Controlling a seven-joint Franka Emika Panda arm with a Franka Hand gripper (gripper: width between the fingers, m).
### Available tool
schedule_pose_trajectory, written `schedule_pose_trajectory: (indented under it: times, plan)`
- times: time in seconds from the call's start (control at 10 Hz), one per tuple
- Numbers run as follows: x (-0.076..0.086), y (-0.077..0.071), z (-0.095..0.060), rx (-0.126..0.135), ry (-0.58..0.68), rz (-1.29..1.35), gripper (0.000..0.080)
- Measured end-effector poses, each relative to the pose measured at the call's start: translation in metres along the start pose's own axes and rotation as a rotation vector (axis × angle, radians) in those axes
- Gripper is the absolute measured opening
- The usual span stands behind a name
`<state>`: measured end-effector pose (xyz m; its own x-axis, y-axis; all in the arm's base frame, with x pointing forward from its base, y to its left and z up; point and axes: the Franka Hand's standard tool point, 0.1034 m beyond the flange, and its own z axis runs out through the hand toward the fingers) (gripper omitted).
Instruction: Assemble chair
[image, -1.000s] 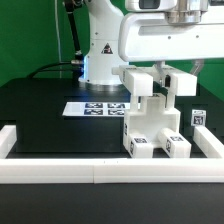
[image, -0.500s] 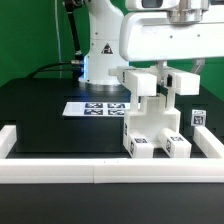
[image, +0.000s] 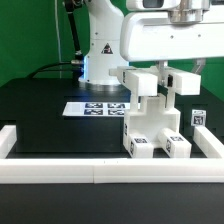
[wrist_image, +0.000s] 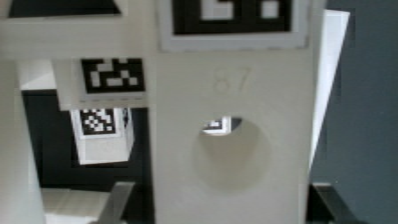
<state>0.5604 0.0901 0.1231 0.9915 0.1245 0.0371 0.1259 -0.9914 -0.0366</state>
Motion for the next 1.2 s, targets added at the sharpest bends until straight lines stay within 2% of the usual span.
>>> schedule_pose_trajectory:
  times: [0.2,1.2]
  plan:
    - [-0.0041,-0.0003,0.0001,0.001,-0.002,0.0,0.029]
    - [-0.0039,0.0011,-0.0001,0.0,0.012,0.003,0.029]
